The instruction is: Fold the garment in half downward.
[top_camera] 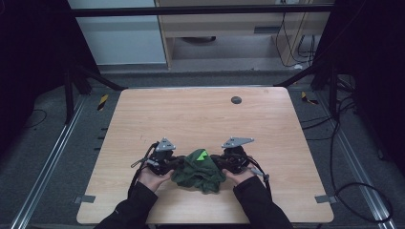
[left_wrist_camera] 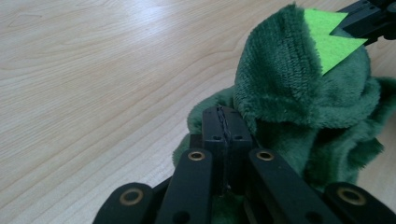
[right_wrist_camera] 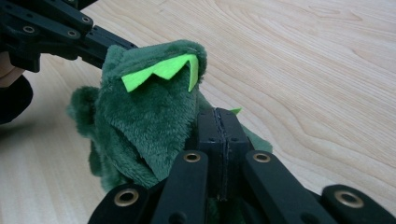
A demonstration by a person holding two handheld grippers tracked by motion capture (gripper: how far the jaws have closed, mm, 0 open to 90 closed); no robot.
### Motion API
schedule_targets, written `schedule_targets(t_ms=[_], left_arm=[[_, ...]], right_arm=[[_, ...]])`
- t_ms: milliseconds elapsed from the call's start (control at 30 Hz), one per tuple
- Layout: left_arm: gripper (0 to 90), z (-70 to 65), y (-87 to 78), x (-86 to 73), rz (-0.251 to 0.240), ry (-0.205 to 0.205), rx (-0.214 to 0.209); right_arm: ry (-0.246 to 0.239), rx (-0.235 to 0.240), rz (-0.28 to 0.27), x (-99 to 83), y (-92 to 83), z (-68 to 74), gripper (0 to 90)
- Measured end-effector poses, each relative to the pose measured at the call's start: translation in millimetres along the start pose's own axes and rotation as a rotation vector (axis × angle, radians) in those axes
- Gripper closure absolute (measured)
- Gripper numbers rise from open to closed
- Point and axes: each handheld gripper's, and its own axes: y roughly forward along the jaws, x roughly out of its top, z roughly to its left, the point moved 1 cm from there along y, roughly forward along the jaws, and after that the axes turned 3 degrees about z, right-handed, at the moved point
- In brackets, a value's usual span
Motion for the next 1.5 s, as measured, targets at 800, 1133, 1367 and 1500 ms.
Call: schedule_targets(t_ms=[800,1133,1367,1500], left_arm=[[89.4,-26.8,-28.6,-24.0,0.008,0.047,-0.067],[89.4,-34.1,-25.3,-35.8,0.056,0.063,-0.080],[89.5,-36.9,-20.4,-40.6,0.082,0.071,-0.074],[89.6,-37.8,-16.9,-42.3,0.094,0.073,-0.070]], right_arm=[[-0.033,0.060,0.019,-18.0,-16.5,22.5,88.7],[-0.048,0.079,0.042,-28.9,-16.0,31.8,88.0],[-0.048,0.088,0.053,-36.5,-16.1,33.4,87.4],[-0.048,0.084,0.063,-41.0,-14.2,32.7,87.0]])
